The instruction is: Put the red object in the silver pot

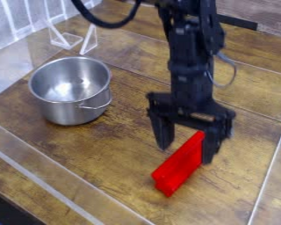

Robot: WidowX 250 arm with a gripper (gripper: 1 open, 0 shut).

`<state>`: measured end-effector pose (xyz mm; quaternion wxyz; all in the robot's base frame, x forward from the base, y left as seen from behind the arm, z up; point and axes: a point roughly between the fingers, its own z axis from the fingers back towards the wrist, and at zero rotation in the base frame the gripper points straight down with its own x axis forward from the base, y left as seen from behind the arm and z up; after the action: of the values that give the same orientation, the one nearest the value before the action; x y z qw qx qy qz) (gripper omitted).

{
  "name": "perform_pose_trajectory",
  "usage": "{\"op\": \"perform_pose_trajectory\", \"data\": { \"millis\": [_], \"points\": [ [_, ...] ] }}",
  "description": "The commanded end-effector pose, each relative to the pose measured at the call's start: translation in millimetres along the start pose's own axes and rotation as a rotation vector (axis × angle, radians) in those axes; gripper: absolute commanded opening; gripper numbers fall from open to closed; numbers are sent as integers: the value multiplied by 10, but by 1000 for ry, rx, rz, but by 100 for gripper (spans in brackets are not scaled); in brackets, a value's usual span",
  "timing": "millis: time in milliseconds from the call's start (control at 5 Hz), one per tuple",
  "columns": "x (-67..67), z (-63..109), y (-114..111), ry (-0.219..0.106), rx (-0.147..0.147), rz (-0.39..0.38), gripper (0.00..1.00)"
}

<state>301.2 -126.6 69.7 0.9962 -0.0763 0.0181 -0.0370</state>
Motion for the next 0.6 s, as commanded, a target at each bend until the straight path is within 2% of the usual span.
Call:
{"op": "perform_pose_trajectory", "data": {
  "millis": [0, 200, 400],
  "points": [
    [108, -5, -80, -62, -14, 14, 100],
    [189, -167, -65, -54, -8, 45, 100],
    [207, -333, 34, -44, -3, 53, 100]
  ]
}}
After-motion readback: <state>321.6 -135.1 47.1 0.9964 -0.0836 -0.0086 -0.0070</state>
